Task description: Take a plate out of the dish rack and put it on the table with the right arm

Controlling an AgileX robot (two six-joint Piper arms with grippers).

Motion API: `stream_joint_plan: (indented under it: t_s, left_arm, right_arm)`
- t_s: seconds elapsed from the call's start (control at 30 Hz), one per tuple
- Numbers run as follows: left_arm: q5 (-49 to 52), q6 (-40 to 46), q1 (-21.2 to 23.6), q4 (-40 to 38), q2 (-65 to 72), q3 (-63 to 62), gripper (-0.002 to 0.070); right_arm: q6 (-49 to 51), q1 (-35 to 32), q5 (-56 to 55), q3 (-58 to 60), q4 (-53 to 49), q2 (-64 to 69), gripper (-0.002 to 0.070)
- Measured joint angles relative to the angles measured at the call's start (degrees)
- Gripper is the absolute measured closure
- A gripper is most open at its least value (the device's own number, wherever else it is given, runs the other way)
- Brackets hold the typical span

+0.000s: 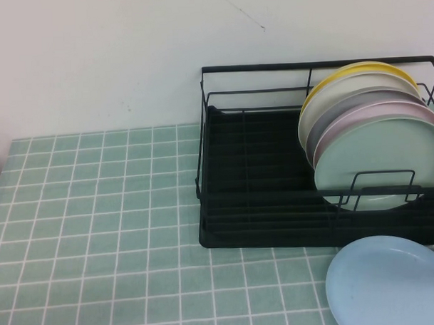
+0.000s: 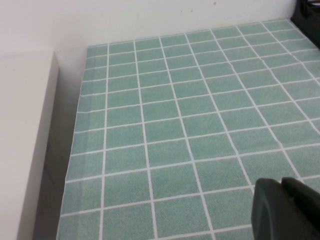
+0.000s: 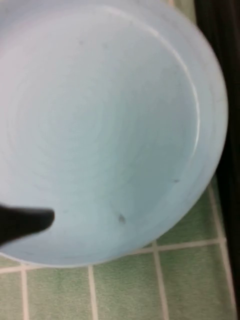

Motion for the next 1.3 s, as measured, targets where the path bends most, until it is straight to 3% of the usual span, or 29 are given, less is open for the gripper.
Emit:
stream_joint_plan:
  t_s: [0.1,0.27,0.37,0.57,0.77,1.03,1.13,1.3]
  left_arm:
    - [0.0,0.0,0.0,0.0,0.0,0.0,0.0678]
    - [0.0,0.0,0.0,0.0,0.0,0.0,0.0678]
    - [0.0,-0.1,0.0,0.0,0.0,0.0,0.0678]
    - [0.0,-0.1,0.0,0.0,0.0,0.0,0.0678]
    - [0.0,-0.1,0.0,0.0,0.0,0.0,0.0678]
    - [0.0,-0.1,0.0,0.0,0.0,0.0,0.0678]
    - [0.0,-0.1,0.0,0.0,0.0,0.0,0.0678]
    - [0.0,-0.1,0.0,0.0,0.0,0.0,0.0678]
  right_arm:
    - [0.2,0.0,2.8,-0.1,-0.9,-5.0,0.0333]
    - [-0.6,0.0,8.4,-3.2,-2.3,-16.9,0.0577]
    - [-1.8,0.0,13.1,-5.4,-3.5,-23.2,0.0647]
    - [-6.1,0.0,20.2,-5.8,-1.6,-34.3,0.0673]
    - [-13.3,0.0,24.1,-5.8,9.5,-43.2,0.0678]
    - [-15.6,1.1,23.6,-4.9,10.5,-46.0,0.0678]
    - [-16.7,1.2,21.3,-2.1,10.5,-46.2,0.0678]
    - [-17.5,2.7,7.2,10.3,9.7,-54.8,0.0678]
